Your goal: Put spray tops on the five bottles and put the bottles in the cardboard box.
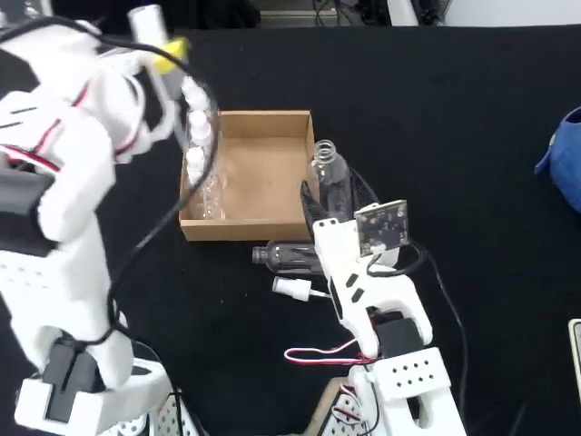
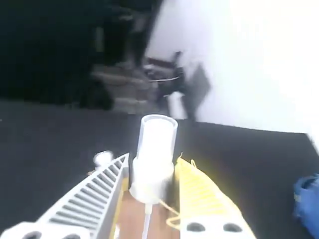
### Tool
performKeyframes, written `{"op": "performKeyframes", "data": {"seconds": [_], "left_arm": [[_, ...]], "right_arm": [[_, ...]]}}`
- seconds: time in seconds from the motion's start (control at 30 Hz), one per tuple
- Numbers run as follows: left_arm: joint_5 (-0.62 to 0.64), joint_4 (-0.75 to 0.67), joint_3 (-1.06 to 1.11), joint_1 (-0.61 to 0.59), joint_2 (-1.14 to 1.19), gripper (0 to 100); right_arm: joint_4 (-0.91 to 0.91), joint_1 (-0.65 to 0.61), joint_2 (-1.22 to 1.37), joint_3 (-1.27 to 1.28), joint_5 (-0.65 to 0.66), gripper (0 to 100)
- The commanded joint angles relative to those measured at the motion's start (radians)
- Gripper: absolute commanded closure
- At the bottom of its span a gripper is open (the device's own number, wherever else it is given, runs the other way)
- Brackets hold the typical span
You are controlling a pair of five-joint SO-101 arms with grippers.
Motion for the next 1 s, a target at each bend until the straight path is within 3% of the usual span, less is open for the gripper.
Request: {"op": "performKeyframes", "data": {"seconds": [0.0, 0.23, 0.57, 0.8, 0.97], "left_arm": [[0.015, -0.08, -0.005, 0.117, -0.037, 97], [0.009, -0.1, 0.048, 0.232, -0.031, 97], [0.011, -0.107, 0.088, 0.249, -0.029, 97], [0.017, -0.253, 0.101, 0.254, -0.029, 97], [0.012, -0.377, 0.252, 0.255, -0.04, 97]], "right_arm": [[-0.025, 0.02, -0.031, -0.021, -0.063, 98.8], [-0.023, 0.018, -0.031, -0.03, -0.074, 98.8], [-0.018, 0.018, -0.031, -0.036, -0.074, 98.8], [-0.018, 0.018, -0.031, -0.035, -0.075, 98.8], [-0.009, 0.018, -0.071, -0.027, -0.075, 98.8]]}}
